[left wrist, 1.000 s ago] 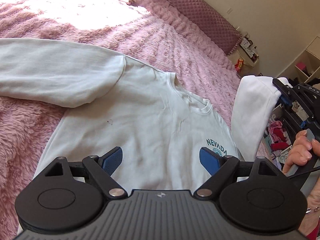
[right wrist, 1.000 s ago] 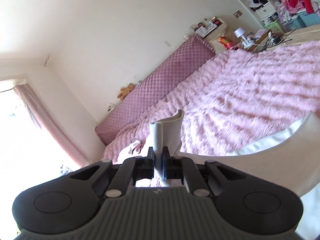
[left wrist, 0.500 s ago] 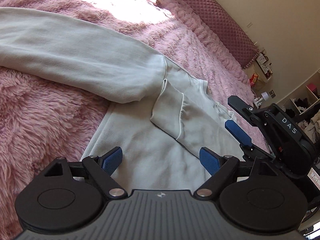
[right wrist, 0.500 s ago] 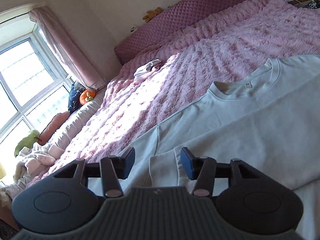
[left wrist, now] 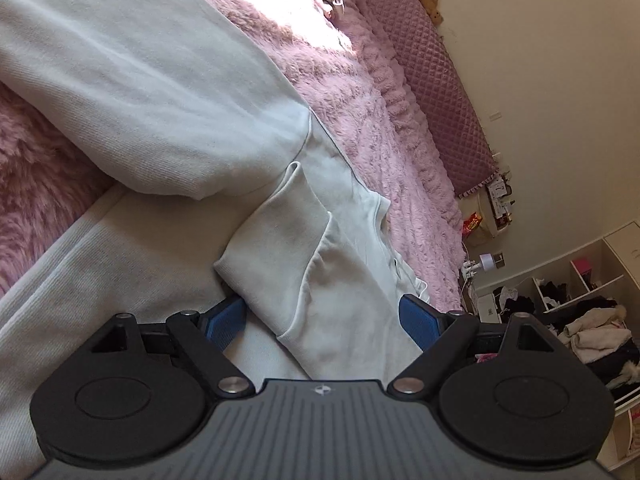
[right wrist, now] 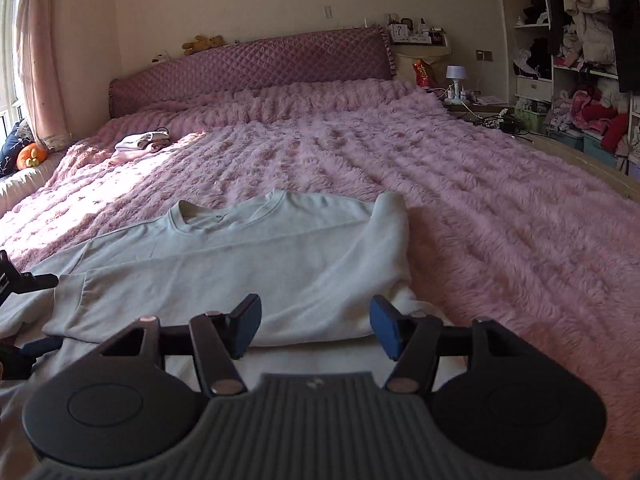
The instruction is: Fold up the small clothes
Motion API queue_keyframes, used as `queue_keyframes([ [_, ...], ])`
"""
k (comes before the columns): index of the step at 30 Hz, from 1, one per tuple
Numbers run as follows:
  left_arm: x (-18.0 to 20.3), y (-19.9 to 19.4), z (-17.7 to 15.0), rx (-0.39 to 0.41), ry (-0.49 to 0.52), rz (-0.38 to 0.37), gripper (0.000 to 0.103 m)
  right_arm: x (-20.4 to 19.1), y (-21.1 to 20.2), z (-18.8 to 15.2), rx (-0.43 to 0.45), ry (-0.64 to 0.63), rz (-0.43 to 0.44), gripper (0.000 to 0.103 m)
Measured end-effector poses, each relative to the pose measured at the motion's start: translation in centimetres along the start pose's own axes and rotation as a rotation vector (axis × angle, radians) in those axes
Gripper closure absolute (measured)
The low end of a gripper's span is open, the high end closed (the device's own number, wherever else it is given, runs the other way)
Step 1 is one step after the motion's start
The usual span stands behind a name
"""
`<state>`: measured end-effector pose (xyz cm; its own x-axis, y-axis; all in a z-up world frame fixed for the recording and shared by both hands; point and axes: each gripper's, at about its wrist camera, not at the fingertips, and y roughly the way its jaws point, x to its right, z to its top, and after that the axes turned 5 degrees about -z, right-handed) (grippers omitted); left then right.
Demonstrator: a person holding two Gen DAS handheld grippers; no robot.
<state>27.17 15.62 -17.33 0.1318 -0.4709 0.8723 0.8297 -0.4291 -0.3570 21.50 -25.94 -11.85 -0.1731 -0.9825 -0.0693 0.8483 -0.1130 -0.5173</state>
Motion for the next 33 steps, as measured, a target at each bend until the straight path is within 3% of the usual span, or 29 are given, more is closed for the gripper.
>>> queue_keyframes([
  [6, 0.5, 3.0, 1.1, 0.052, 0.024, 0.011, 0.0, -0.2, 2.3, -2.3, -0.043, -0.272, -0.25, 0.046],
  [9, 1.1, 3.6, 1.2, 0.06, 0.041, -0.012, 0.0, -0.4, 3.9, -3.2, -0.065, -0.391, -0.318, 0.046],
  [11, 1.1, 3.6, 1.3, 0.063, 0.045, -0.065, 0.019, -0.5, 4.5, -3.5, -0.037, -0.433, -0.338, 0.046],
  [12, 1.2, 3.7, 1.4, 0.055, 0.049, -0.088, 0.052, -0.6, 4.8, -3.6, -0.016, -0.453, -0.345, 0.046],
  [13, 1.5, 3.9, 1.5, 0.049, 0.06, -0.087, 0.078, -0.8, 5.1, -3.7, 0.003, -0.477, -0.35, 0.046],
  [15, 2.0, 3.6, 1.3, 0.056, 0.11, -0.094, 0.097, -1.4, 6.2, -3.6, 0.029, -0.524, -0.372, 0.047],
  [16, 2.4, 3.1, 1.3, 0.102, 0.146, -0.11, 0.097, -1.3, 6.6, -3.6, 0.039, -0.531, -0.376, 0.058],
  [17, 2.6, 2.7, 1.4, 0.125, 0.171, -0.12, 0.097, -1.4, 6.8, -3.3, 0.048, -0.531, -0.377, 0.091],
  [18, 3.3, 1.4, 1.0, 0.145, 0.209, -0.134, 0.097, -1.4, 6.8, -3.0, 0.045, -0.526, -0.379, 0.103],
  [20, 3.8, -0.3, 0.8, 0.214, 0.256, -0.136, 0.097, -1.0, 6.4, -2.5, 0.046, -0.488, -0.386, 0.103],
  [22, 3.6, -0.7, 0.9, 0.235, 0.257, -0.096, 0.097, -0.8, 5.8, -2.6, 0.063, -0.479, -0.406, 0.103],
  [28, 0.4, 0.9, 0.4, 0.152, 0.177, 0.067, 0.097, -1.2, 5.8, -4.9, 0.031, -0.538, -0.426, 0.103],
  [33, 0.1, -0.1, 0.3, 0.139, 0.168, 0.08, 0.095, -0.4, 6.2, -4.5, -0.026, -0.497, -0.448, 0.101],
])
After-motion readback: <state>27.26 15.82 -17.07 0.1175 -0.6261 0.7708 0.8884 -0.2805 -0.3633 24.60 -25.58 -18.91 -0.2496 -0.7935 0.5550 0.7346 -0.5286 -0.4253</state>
